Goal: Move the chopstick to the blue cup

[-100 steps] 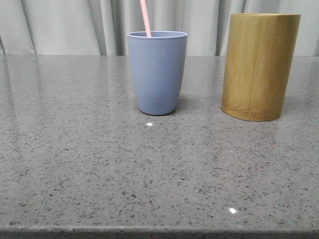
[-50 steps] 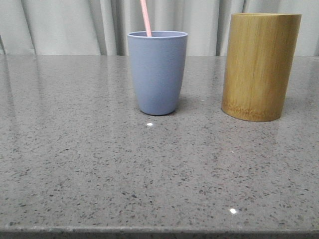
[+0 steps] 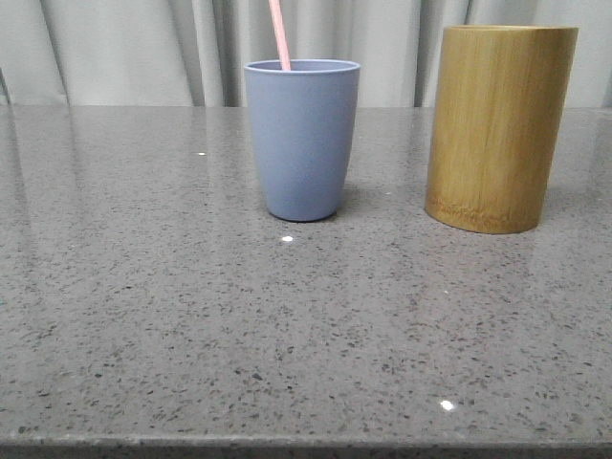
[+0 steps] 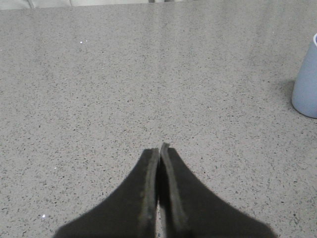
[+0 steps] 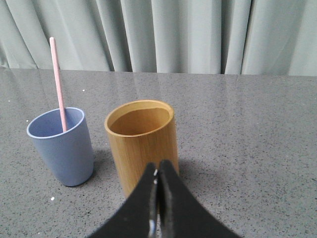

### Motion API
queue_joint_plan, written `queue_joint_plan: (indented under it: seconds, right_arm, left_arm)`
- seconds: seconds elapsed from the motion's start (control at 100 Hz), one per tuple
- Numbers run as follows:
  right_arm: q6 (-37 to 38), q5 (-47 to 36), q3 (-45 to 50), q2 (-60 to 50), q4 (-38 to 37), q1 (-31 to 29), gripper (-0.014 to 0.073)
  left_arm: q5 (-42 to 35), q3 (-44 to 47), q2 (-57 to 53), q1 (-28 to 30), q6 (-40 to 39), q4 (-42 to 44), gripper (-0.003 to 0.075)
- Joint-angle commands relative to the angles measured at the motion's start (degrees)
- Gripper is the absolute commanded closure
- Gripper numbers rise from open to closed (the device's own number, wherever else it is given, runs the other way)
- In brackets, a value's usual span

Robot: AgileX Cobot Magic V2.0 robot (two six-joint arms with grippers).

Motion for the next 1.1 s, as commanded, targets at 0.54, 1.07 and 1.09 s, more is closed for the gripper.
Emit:
queue_joint_plan:
  seconds: [0.54, 1.07, 1.09]
  right_arm:
    - [-0.37, -4.40, -1.51, 0.28, -0.46, -0.33, 0.0655]
    - [-0.37, -4.45, -1.51, 0.28, -0.46, -0.33, 0.0655]
    - [-0.37, -4.45, -1.51, 0.28, -0.46, -0.33, 0.0655]
  left_arm:
    - [-26.40, 12.17, -7.46, 13.43, 7.83, -4.24, 0.0739]
    - [-43.76, 31.08, -17.40, 23.66, 19.33, -13.04, 0.0739]
    - [-44.13, 31.75, -17.58, 23.66, 19.33, -13.14, 0.0739]
